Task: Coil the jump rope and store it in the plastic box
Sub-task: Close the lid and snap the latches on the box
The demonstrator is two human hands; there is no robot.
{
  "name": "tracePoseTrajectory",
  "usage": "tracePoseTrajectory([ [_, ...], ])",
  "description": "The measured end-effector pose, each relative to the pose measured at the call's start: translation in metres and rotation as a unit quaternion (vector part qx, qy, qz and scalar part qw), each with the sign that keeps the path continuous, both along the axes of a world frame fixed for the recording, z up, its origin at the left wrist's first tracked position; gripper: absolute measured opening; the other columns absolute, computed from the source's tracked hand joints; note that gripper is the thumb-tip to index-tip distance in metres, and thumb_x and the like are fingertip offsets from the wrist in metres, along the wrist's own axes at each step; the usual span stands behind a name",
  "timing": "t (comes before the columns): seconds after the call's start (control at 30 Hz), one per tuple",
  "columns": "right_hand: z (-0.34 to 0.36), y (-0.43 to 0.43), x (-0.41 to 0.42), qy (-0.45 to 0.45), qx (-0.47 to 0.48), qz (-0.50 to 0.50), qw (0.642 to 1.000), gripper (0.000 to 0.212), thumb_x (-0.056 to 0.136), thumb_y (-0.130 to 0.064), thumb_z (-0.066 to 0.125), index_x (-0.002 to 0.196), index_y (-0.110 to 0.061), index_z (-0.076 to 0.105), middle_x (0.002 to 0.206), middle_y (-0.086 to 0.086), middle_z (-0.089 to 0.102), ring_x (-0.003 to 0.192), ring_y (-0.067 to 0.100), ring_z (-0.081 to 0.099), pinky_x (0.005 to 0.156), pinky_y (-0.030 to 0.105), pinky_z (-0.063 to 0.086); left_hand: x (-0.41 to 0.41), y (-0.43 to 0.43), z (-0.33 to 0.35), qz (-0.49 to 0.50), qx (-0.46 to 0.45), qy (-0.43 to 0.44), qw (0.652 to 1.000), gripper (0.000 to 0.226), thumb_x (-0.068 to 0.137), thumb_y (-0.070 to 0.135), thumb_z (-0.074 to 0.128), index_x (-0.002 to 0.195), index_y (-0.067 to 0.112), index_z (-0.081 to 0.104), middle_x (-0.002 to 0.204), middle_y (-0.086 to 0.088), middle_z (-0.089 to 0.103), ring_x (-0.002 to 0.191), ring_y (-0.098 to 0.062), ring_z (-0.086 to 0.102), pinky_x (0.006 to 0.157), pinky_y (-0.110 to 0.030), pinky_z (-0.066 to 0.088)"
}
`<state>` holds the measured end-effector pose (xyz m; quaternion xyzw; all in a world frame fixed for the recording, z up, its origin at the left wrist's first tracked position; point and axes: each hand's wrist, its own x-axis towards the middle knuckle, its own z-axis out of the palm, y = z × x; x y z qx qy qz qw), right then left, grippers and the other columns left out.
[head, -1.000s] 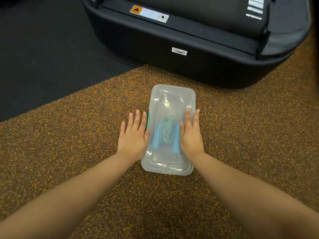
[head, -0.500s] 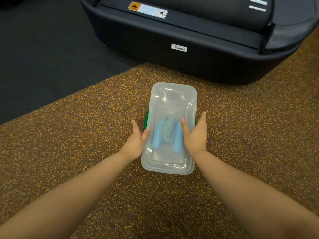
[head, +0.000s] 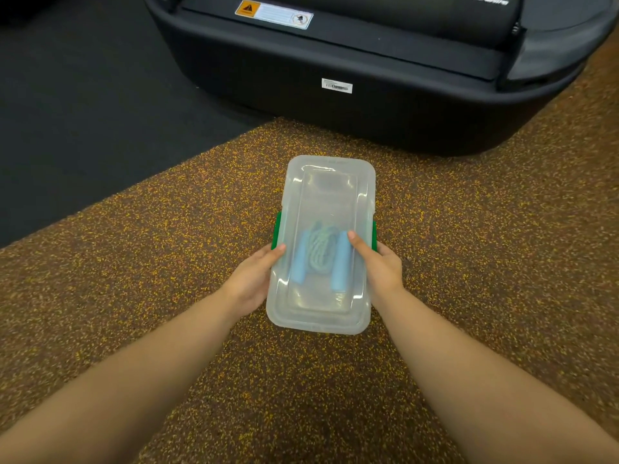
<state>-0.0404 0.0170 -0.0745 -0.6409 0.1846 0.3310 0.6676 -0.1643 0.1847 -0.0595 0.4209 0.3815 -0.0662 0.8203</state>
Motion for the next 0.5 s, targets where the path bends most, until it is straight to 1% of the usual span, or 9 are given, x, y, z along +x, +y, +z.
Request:
tracePoseTrajectory([
  [0.07, -0.001, 0.000, 0.000, -0.008, -0.012, -0.010, 1.000, 0.042, 0.061, -0.033, 0.086, 0.095, -0.013, 0.070, 0.098, 0.007, 0.074, 0.091, 0.025, 0.070, 0.087, 0.045, 0.056, 0.002, -0.004, 0.002, 0.025, -0.011, -0.005, 1.000, 0.028, 0.097, 0.017, 0.047, 0.124, 0.012, 0.055, 0.110, -0.008, 0.071, 0.090, -0.019, 0.071, 0.079, -0.035, 0.059],
  [0.1, 0.000, -0.002, 0.000, -0.018, -0.020, -0.016, 1.000, 0.043, 0.058, -0.036, 0.087, 0.091, -0.015, 0.069, 0.097, 0.007, 0.074, 0.091, 0.025, 0.070, 0.086, 0.045, 0.056, 0.003, -0.005, 0.003, 0.033, -0.009, -0.003, 0.999, 0.027, 0.097, 0.014, 0.048, 0.123, 0.012, 0.054, 0.108, -0.008, 0.070, 0.086, -0.018, 0.072, 0.078, -0.035, 0.060],
  [0.17, 0.001, -0.007, 0.004, -0.042, -0.054, -0.019, 0.997, 0.045, 0.052, -0.041, 0.088, 0.083, -0.017, 0.065, 0.096, 0.008, 0.073, 0.089, 0.024, 0.070, 0.086, 0.044, 0.056, 0.005, -0.008, 0.005, 0.043, -0.004, -0.007, 0.999, 0.034, 0.096, 0.008, 0.048, 0.130, 0.006, 0.049, 0.114, -0.011, 0.066, 0.082, -0.015, 0.072, 0.078, -0.032, 0.059],
  [0.23, 0.007, -0.016, 0.007, -0.054, -0.082, -0.003, 0.995, 0.040, 0.057, -0.037, 0.087, 0.081, -0.017, 0.062, 0.097, 0.011, 0.073, 0.089, 0.026, 0.069, 0.085, 0.043, 0.056, 0.008, -0.011, 0.011, 0.046, 0.000, -0.009, 0.999, 0.038, 0.094, 0.004, 0.049, 0.132, 0.002, 0.046, 0.116, -0.013, 0.064, 0.080, -0.014, 0.072, 0.074, -0.030, 0.060],
  [0.3, 0.012, -0.026, 0.011, -0.069, -0.101, 0.022, 0.992, 0.034, 0.063, -0.038, 0.084, 0.079, -0.017, 0.062, 0.096, 0.012, 0.073, 0.091, 0.029, 0.069, 0.085, 0.046, 0.056, 0.012, -0.015, 0.018, 0.042, 0.000, -0.001, 0.999, 0.037, 0.092, 0.002, 0.051, 0.130, 0.003, 0.047, 0.119, -0.014, 0.064, 0.087, -0.017, 0.072, 0.073, -0.030, 0.060],
  [0.37, 0.017, -0.035, 0.017, -0.096, -0.124, 0.045, 0.987, 0.033, 0.066, -0.043, 0.080, 0.079, -0.018, 0.063, 0.095, 0.013, 0.072, 0.092, 0.031, 0.069, 0.085, 0.048, 0.055, 0.017, -0.021, 0.028, 0.026, 0.018, 0.011, 0.999, 0.035, 0.091, 0.001, 0.053, 0.126, 0.004, 0.050, 0.121, -0.015, 0.064, 0.097, -0.022, 0.068, 0.075, -0.031, 0.060],
  [0.43, 0.026, -0.044, 0.025, -0.117, -0.143, 0.064, 0.981, 0.034, 0.069, -0.045, 0.077, 0.081, -0.017, 0.062, 0.094, 0.011, 0.071, 0.090, 0.029, 0.068, 0.085, 0.045, 0.055, 0.024, -0.031, 0.039, 0.009, 0.045, 0.019, 0.999, 0.034, 0.091, 0.000, 0.054, 0.124, 0.004, 0.050, 0.119, -0.015, 0.064, 0.101, -0.024, 0.065, 0.076, -0.030, 0.060],
  [0.5, 0.035, -0.054, 0.034, -0.141, -0.160, 0.079, 0.974, 0.034, 0.073, -0.046, 0.074, 0.084, -0.016, 0.060, 0.091, 0.006, 0.068, 0.084, 0.024, 0.064, 0.081, 0.039, 0.053, 0.033, -0.041, 0.050, -0.013, 0.087, 0.033, 0.996, 0.031, 0.091, -0.001, 0.053, 0.121, 0.005, 0.052, 0.115, -0.014, 0.065, 0.102, -0.025, 0.065, 0.080, -0.033, 0.059],
])
